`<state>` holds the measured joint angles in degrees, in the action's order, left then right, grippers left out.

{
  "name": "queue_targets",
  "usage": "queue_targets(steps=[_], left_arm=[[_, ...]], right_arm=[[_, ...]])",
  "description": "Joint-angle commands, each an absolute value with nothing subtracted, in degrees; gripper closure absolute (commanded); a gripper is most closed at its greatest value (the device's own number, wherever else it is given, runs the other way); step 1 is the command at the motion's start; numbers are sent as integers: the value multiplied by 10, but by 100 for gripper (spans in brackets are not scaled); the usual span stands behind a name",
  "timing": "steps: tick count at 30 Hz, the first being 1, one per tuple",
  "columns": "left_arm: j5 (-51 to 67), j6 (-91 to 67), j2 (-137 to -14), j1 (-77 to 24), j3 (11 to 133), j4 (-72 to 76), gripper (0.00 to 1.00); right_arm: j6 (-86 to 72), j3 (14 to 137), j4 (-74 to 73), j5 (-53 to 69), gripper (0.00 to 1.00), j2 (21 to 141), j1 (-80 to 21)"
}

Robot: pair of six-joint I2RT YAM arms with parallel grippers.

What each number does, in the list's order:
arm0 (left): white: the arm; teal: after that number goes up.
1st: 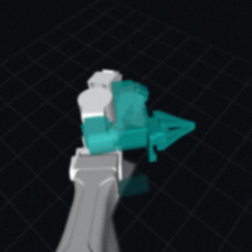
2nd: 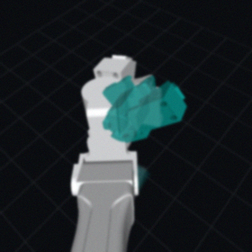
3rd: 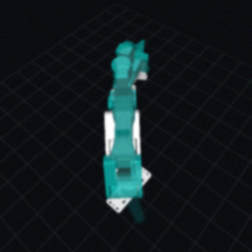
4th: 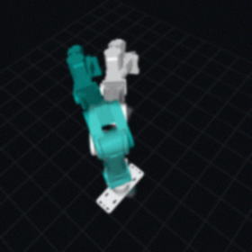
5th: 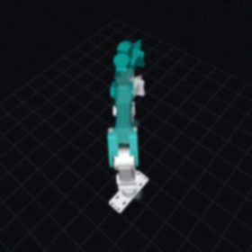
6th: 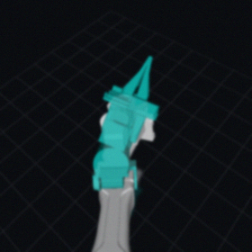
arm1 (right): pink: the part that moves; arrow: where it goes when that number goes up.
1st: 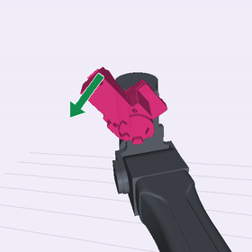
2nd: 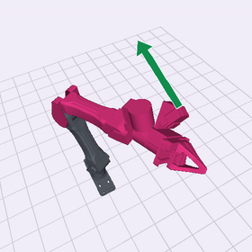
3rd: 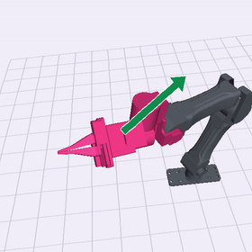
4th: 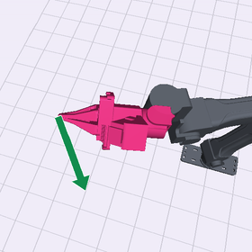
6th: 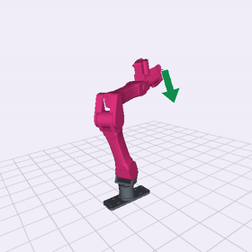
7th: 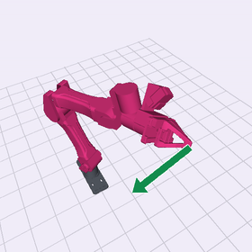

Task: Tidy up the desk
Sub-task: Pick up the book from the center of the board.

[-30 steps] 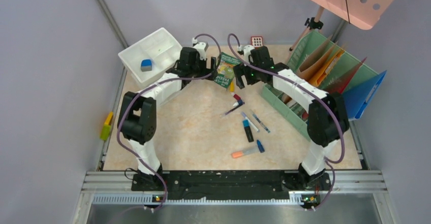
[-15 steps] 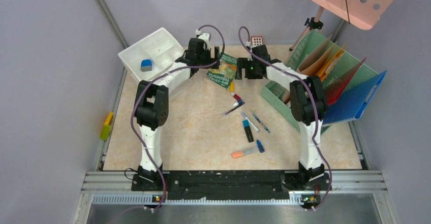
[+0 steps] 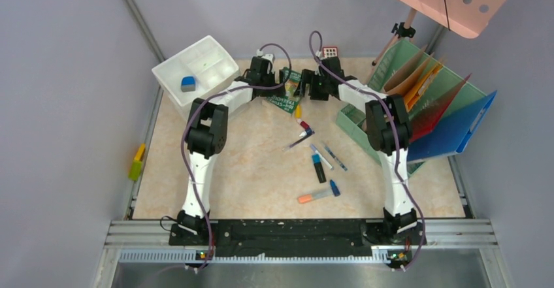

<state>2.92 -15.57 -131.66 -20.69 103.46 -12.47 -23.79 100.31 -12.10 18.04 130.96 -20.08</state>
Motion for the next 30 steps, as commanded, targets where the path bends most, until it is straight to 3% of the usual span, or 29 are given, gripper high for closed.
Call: queue_targets(steps=[1, 15, 21, 30], left_arm=[[80, -181, -1329, -208, 1062, -117, 3], [239, -222, -1288, -183, 976, -43, 27], [286, -234, -1282, -169, 976, -28, 41], [335, -251, -1290, -164, 1003, -27, 66]], right_arm=[[-285, 1023, -97, 220, 18, 1342, -196], [-371, 1014, -29, 344, 25, 1398, -176], [-428, 995, 54, 411, 34, 1408, -176], [-426, 987, 59, 416, 38, 1408, -176]])
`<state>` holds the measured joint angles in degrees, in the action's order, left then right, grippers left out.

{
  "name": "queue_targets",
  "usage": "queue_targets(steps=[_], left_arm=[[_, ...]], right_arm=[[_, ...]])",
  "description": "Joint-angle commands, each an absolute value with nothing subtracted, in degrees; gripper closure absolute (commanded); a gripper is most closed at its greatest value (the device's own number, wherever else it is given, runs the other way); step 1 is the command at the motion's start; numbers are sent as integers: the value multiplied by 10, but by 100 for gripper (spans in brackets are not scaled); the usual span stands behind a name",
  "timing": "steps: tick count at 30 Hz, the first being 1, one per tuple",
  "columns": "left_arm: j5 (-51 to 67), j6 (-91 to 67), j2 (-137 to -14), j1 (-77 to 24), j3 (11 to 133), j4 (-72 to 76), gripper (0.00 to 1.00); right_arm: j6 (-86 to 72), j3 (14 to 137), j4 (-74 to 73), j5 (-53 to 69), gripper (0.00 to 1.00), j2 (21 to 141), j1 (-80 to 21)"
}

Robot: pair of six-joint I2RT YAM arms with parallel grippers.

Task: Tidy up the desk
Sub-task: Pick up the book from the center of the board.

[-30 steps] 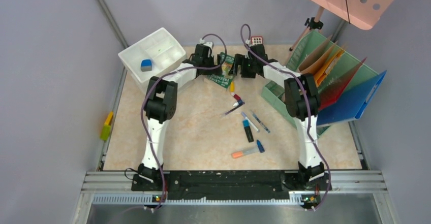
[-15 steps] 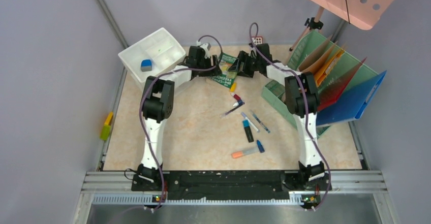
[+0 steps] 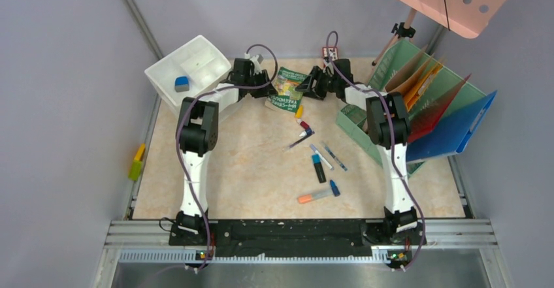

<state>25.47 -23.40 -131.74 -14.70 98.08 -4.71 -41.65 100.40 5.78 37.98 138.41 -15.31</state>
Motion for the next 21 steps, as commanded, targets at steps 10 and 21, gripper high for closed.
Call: queue_targets(steps=[10, 21], left_arm=[[325, -243, -1279, -158, 1023, -50, 100], [331, -312, -1237, -152, 1039, -41, 100]], right_arm=[[-397, 983, 33, 395, 30, 1401, -173], [-354, 960, 1, 332, 20, 1361, -157]])
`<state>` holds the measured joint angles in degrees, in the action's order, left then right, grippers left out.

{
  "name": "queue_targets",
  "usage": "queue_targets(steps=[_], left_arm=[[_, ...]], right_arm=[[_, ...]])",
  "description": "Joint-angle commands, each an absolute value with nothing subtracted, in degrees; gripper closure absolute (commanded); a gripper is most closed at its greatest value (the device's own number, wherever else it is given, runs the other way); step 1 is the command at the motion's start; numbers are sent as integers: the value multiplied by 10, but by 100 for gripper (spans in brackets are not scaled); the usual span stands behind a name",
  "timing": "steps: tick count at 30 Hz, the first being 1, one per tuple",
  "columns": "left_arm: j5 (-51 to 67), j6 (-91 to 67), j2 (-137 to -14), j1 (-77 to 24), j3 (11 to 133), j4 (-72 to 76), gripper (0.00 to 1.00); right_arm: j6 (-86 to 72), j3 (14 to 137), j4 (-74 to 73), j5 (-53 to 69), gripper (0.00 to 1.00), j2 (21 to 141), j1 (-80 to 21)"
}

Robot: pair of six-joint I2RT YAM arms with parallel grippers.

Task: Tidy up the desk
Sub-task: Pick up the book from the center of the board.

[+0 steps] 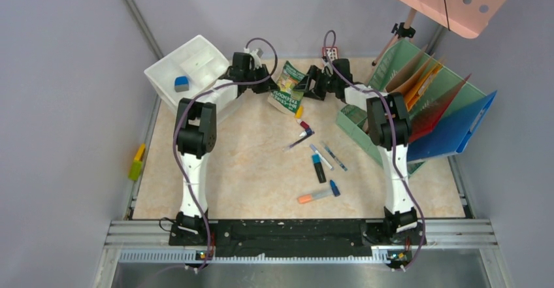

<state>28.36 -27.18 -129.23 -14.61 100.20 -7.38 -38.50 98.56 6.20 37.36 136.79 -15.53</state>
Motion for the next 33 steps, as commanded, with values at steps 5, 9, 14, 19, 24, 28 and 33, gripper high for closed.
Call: queue_targets(steps=[5, 9, 14, 19, 24, 28, 33], left_arm=[[336, -333, -1228, -150, 1044, -34, 100], [343, -349, -1220, -142, 1049, -30, 100], [348, -356, -1212, -136, 1047, -25, 100], [357, -361, -1211, -135, 1038, -19, 100], [371, -371, -1207, -135, 1019, -5, 100], [377, -372, -1200, -135, 1005, 4, 100], [389, -379, -1197, -135, 1000, 19, 100]], right_arm=[[-356, 950, 1, 326, 20, 1360, -155], [-368, 941, 9, 337, 20, 1362, -149], [-385, 931, 32, 357, 20, 1368, -144], [-422, 928, 82, 403, 22, 1382, -144], [-506, 925, 199, 482, 26, 1400, -143], [-593, 915, 323, 532, 31, 1405, -144], [-629, 914, 380, 556, 44, 1392, -143]])
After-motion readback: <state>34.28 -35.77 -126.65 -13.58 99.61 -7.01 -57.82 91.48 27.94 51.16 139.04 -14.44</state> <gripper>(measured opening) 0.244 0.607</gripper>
